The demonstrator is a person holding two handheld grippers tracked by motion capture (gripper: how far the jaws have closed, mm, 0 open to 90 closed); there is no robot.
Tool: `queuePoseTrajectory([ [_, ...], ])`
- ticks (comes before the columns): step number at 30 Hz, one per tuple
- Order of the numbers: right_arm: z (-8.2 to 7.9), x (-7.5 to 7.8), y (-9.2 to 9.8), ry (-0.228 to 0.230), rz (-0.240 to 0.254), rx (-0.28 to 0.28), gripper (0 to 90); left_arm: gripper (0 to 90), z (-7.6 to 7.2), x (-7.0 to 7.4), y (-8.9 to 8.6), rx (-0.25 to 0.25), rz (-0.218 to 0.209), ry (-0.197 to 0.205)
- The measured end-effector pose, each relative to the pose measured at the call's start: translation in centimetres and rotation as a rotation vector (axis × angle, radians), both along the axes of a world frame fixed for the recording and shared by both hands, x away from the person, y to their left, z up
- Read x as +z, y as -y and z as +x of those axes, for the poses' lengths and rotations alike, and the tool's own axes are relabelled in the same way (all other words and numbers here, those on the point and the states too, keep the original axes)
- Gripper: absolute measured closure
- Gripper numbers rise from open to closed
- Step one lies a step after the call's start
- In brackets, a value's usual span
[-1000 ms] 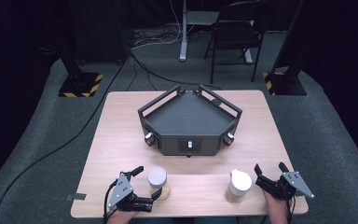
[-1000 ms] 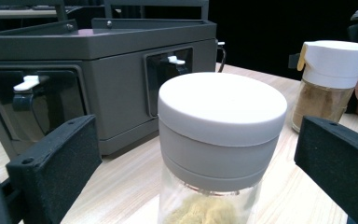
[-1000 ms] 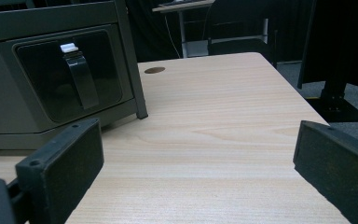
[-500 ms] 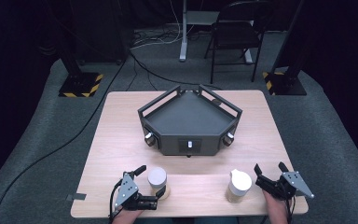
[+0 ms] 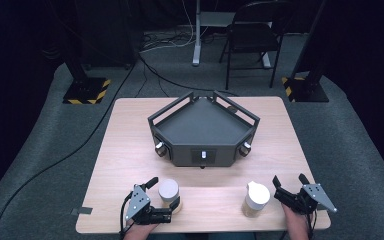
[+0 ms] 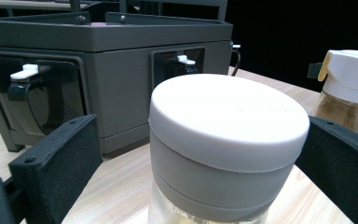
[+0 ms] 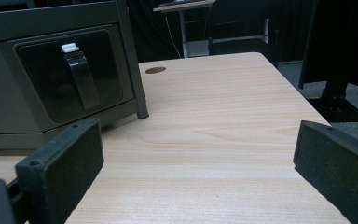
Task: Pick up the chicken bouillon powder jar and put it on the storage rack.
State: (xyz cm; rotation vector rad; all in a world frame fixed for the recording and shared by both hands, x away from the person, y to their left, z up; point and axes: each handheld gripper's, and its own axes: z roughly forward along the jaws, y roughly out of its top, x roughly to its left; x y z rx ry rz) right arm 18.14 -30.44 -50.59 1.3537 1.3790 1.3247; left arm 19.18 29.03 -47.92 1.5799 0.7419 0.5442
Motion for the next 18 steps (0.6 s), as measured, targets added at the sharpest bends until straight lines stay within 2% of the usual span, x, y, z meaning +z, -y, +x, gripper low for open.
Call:
queuePoseTrajectory([
  [1, 0.0, 0.0, 0.0, 0.0, 0.001, 0.001, 0.6, 8.6, 0.1, 0.1, 0.0, -0.011, 0.005, -0.007],
  [4, 0.0, 0.0, 0.0, -0.002, 0.002, 0.0, 0.6, 18.7, 0.1, 0.2, 0.2, -0.023, 0.036, 0.005],
  [8, 0.0, 0.0, 0.0, -0.002, 0.003, 0.001, 0.6, 32.6, -0.2, 0.2, 0.4, -0.013, 0.051, 0.024],
  [14, 0.0, 0.0, 0.1, -0.003, 0.002, 0.001, 0.6, 33.0, -0.4, 0.2, 0.6, 0.002, 0.049, 0.02],
  [18, 0.0, 0.0, 0.0, -0.003, 0.002, 0.001, 0.6, 33.2, -0.5, 0.6, 1.1, 0.024, 0.05, 0.001],
])
